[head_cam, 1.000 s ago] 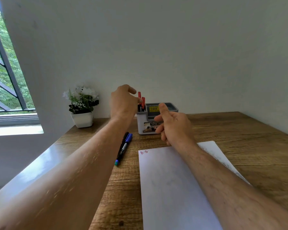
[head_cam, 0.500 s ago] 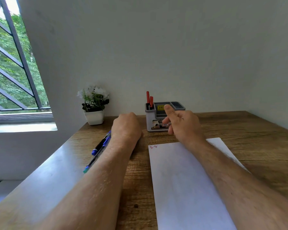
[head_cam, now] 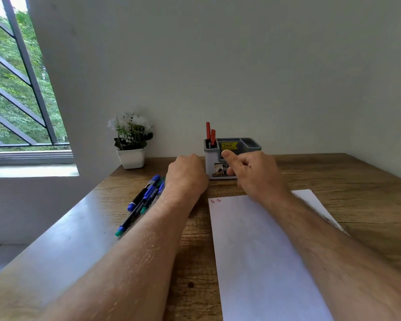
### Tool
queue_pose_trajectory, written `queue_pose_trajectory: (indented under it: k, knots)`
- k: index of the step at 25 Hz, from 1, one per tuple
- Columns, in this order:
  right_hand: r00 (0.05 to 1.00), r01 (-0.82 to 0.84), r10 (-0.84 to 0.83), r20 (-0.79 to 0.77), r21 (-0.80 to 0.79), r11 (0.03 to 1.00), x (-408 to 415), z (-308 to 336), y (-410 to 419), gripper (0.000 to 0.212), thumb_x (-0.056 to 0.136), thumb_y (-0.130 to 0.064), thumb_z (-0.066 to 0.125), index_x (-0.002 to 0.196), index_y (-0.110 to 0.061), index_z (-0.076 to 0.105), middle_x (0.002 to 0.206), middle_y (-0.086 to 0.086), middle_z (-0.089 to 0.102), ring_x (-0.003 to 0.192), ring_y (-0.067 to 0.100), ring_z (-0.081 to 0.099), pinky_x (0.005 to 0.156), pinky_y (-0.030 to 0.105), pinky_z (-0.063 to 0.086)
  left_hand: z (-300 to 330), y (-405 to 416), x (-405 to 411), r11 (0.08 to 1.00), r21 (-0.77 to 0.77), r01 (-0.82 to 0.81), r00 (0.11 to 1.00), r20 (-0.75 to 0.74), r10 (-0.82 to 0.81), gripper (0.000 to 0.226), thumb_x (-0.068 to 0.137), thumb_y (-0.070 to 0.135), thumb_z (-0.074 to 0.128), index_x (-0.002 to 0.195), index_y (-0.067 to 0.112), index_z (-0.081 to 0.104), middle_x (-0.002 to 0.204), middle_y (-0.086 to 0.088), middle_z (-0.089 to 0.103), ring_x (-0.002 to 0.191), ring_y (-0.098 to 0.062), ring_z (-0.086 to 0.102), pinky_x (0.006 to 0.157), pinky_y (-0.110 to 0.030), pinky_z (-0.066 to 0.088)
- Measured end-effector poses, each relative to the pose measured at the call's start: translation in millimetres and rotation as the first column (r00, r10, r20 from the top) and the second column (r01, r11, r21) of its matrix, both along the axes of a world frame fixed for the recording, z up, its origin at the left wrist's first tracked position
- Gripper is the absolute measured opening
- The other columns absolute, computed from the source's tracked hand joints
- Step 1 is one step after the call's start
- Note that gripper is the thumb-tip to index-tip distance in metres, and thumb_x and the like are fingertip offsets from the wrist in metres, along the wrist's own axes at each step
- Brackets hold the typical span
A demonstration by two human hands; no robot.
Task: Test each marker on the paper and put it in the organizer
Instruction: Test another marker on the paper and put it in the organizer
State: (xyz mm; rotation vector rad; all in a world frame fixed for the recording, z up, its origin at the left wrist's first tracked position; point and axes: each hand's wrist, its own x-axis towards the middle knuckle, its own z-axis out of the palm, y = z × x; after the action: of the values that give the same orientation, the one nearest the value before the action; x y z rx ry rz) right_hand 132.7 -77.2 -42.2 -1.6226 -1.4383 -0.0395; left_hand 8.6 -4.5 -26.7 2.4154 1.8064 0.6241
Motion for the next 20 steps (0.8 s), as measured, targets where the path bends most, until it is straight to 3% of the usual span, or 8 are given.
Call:
queue_pose_trajectory:
  k: [4, 7, 8, 10, 12, 13, 16, 20]
  knots:
    - [1.000, -0.019, 0.019, 0.011, 0.017, 1.000, 1, -2, 1, 0.048, 0.095, -0.055, 0.047, 0.077, -0.016, 0.071, 0.057, -0.019, 0.055, 0.050, -0.002, 0.054, 0.048, 0.012, 0.036, 13, -3, -3, 1.000, -0.016, -0.001, 0.958, 0.288, 0.005, 0.024, 0.082, 0.032, 0.075, 0.083, 0.011, 0.063, 0.080, -0.005, 0.065, 0.071, -0.020, 0.064, 0.065, -0.031, 0.055]
    - [0.999, -0.033, 0.032, 0.042, 0.036, 0.999, 1, -3, 2, 0.037, 0.098, -0.045, 0.051, 0.091, -0.017, 0.073, 0.071, -0.011, 0.064, 0.062, 0.000, 0.059, 0.050, 0.007, 0.036, 22, -7, -5, 0.997, 0.008, 0.076, 0.812, 0.580, -0.067, 0.014, 0.081, 0.033, 0.074, 0.083, 0.019, 0.072, 0.077, 0.002, 0.070, 0.069, -0.013, 0.068, 0.065, -0.030, 0.059]
    - [0.998, -0.055, 0.054, 0.024, 0.045, 0.997, 1, -3, 1, 0.033, 0.098, -0.043, 0.052, 0.096, -0.017, 0.072, 0.075, -0.010, 0.065, 0.066, 0.000, 0.060, 0.053, 0.009, 0.039, 24, -9, -5, 0.991, 0.012, 0.134, 0.717, 0.689, -0.105, 0.012, 0.082, 0.031, 0.073, 0.084, 0.020, 0.073, 0.077, 0.003, 0.071, 0.069, -0.011, 0.069, 0.066, -0.029, 0.059]
    - [0.987, -0.132, 0.138, -0.082, 0.071, 0.989, 0, 0, -1, 0.026, 0.095, -0.041, 0.057, 0.103, -0.021, 0.070, 0.080, -0.011, 0.068, 0.068, 0.001, 0.064, 0.055, 0.012, 0.045, 26, -13, -3, 0.952, -0.003, 0.306, 0.428, 0.893, -0.135, 0.014, 0.085, 0.025, 0.071, 0.092, 0.014, 0.075, 0.082, 0.000, 0.075, 0.073, -0.011, 0.070, 0.069, -0.027, 0.059]
    - [0.949, -0.206, 0.223, -0.225, 0.096, 0.974, -2, 3, -3, 0.029, 0.092, -0.042, 0.060, 0.110, -0.021, 0.069, 0.089, -0.008, 0.072, 0.069, 0.003, 0.068, 0.054, 0.017, 0.053, 28, -17, -2, 0.889, -0.015, 0.458, 0.186, 0.979, -0.079, 0.011, 0.088, 0.018, 0.067, 0.093, 0.011, 0.075, 0.087, -0.006, 0.075, 0.075, -0.015, 0.067, 0.072, -0.029, 0.055]
    - [0.926, -0.223, 0.244, -0.287, 0.102, 0.969, -2, 5, -2, 0.033, 0.091, -0.041, 0.061, 0.113, -0.019, 0.070, 0.093, -0.005, 0.074, 0.073, 0.007, 0.070, 0.058, 0.023, 0.058, 28, -17, -2, 0.867, -0.021, 0.498, 0.153, 0.986, -0.065, 0.013, 0.089, 0.017, 0.065, 0.094, 0.012, 0.075, 0.090, -0.007, 0.075, 0.077, -0.017, 0.067, 0.075, -0.031, 0.053]
    - [0.845, -0.295, 0.322, -0.427, 0.131, 0.947, -2, 8, -3, 0.031, 0.093, -0.028, 0.065, 0.120, -0.015, 0.067, 0.088, 0.004, 0.076, 0.073, 0.016, 0.073, 0.069, 0.036, 0.061, 24, -15, 1, 0.817, -0.034, 0.576, 0.192, 0.977, -0.094, 0.020, 0.092, 0.015, 0.058, 0.101, 0.017, 0.076, 0.096, -0.002, 0.076, 0.092, -0.018, 0.068, 0.086, -0.036, 0.051]
    - [0.918, -0.216, 0.238, -0.318, 0.102, 0.971, -2, 5, -6, 0.023, 0.094, -0.021, 0.065, 0.116, -0.018, 0.067, 0.077, -0.005, 0.067, 0.065, 0.006, 0.064, 0.055, 0.016, 0.051, 24, -13, -1, 0.826, 0.070, 0.560, 0.056, 0.991, -0.122, 0.014, 0.089, 0.016, 0.069, 0.103, 0.015, 0.074, 0.098, -0.012, 0.073, 0.084, -0.019, 0.068, 0.084, -0.034, 0.057]
